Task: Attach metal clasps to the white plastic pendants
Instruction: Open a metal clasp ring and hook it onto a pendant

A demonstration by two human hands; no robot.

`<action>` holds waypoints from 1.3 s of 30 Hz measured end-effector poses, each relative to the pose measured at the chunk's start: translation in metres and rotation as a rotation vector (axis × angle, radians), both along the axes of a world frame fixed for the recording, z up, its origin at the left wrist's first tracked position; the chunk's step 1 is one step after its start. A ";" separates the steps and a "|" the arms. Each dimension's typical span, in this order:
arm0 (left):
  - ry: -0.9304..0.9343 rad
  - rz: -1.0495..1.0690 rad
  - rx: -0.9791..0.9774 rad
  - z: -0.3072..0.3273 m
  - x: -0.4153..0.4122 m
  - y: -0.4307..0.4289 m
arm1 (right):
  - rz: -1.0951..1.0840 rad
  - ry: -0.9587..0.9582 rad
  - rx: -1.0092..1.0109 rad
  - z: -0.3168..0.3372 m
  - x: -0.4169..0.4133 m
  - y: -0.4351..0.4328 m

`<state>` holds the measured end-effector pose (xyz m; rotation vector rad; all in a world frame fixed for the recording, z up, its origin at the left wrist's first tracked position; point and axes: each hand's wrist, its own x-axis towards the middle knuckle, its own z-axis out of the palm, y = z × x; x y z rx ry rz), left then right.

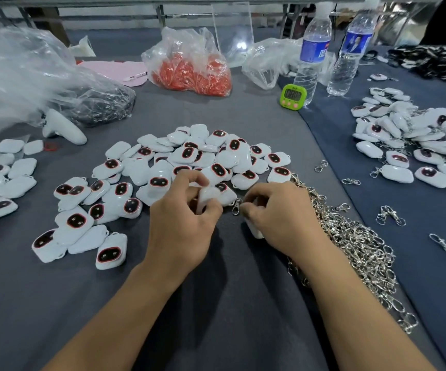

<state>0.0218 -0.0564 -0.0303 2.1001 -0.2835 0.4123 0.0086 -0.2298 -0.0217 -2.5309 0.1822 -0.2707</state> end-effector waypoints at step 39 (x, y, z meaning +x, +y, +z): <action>0.105 -0.050 0.037 0.003 0.008 0.011 | 0.041 -0.226 0.452 0.008 -0.017 0.042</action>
